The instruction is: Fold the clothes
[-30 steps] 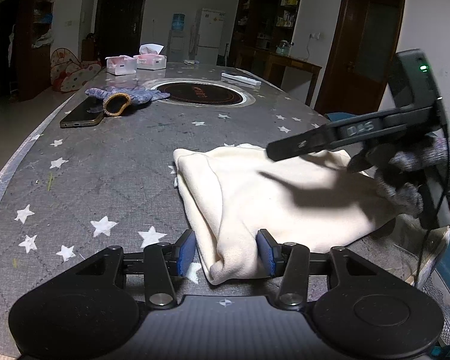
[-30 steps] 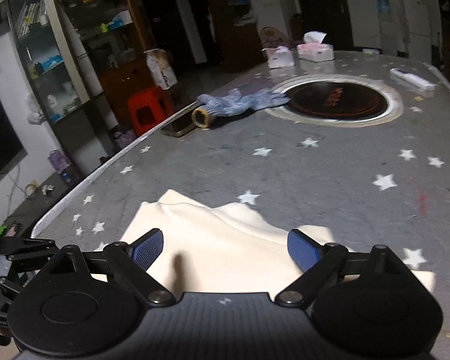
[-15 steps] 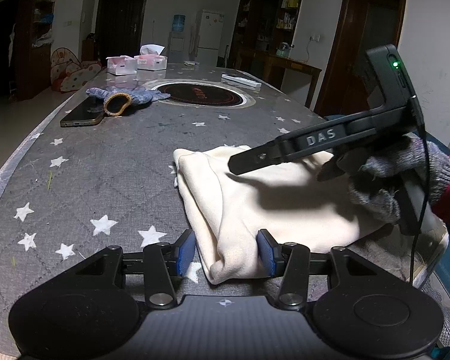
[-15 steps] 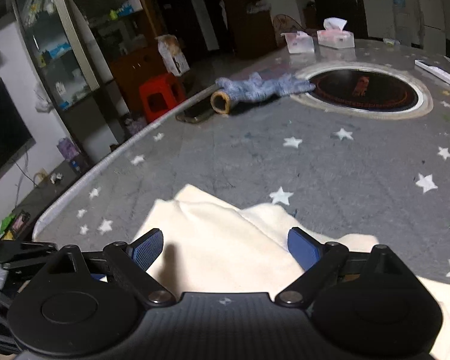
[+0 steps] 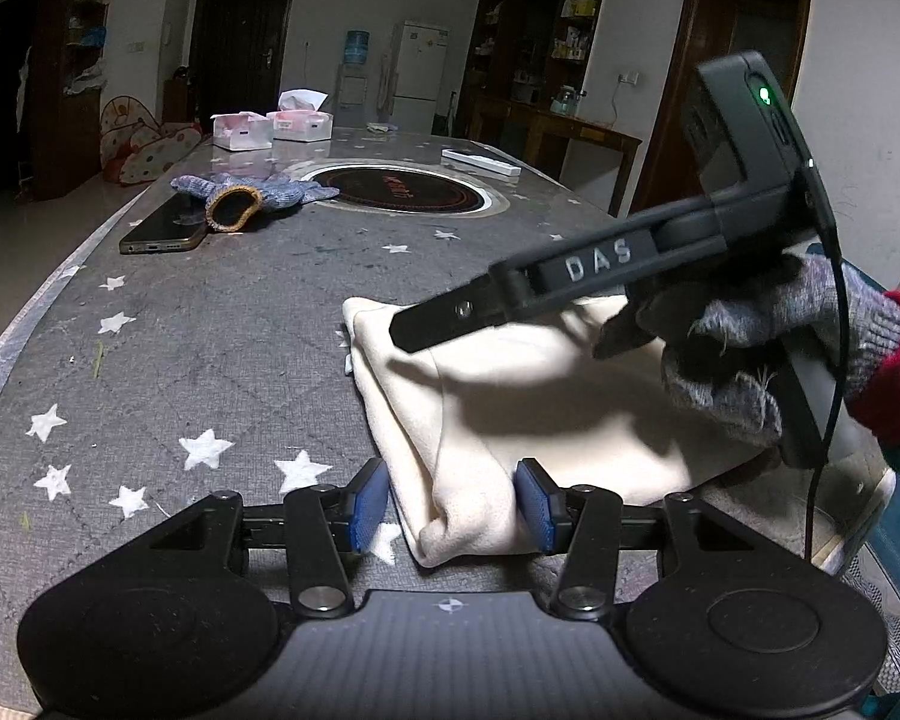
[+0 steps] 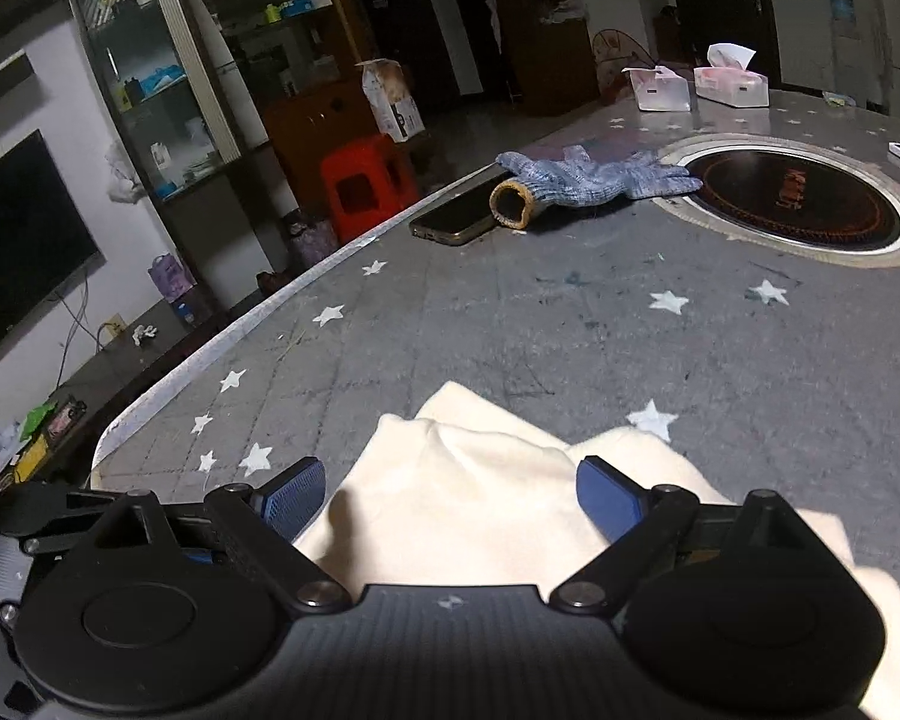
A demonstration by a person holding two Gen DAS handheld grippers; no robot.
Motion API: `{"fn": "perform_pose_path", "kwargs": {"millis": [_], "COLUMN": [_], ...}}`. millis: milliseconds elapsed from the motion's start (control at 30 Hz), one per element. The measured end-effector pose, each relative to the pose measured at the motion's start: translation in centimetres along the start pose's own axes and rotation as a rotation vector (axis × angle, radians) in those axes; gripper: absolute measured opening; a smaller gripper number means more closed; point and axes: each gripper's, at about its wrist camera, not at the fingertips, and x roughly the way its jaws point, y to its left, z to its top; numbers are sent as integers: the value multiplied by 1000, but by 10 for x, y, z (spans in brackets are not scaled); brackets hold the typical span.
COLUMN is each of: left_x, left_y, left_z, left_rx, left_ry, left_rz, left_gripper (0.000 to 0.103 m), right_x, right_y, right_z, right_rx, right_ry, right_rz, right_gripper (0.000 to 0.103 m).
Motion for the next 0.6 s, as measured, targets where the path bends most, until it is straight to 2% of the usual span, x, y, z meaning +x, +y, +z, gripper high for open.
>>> {"fn": "perform_pose_path", "kwargs": {"millis": [200,367,600], "left_x": [0,0,1], "left_y": [0,-1,-1], "left_z": [0,1,3], "left_rx": [1,1,-9], "left_ry": [0,11,23], "left_rz": [-2,3,7], "left_gripper": [53,54,58], "right_x": [-6,12,-13], "right_y": [9,9,18], "right_z": [6,2,5], "right_rx": [-6,-4,-76], "right_ry": [-8,27,-22], "right_rz": [53,43,-7], "right_gripper": [93,93,93]}}
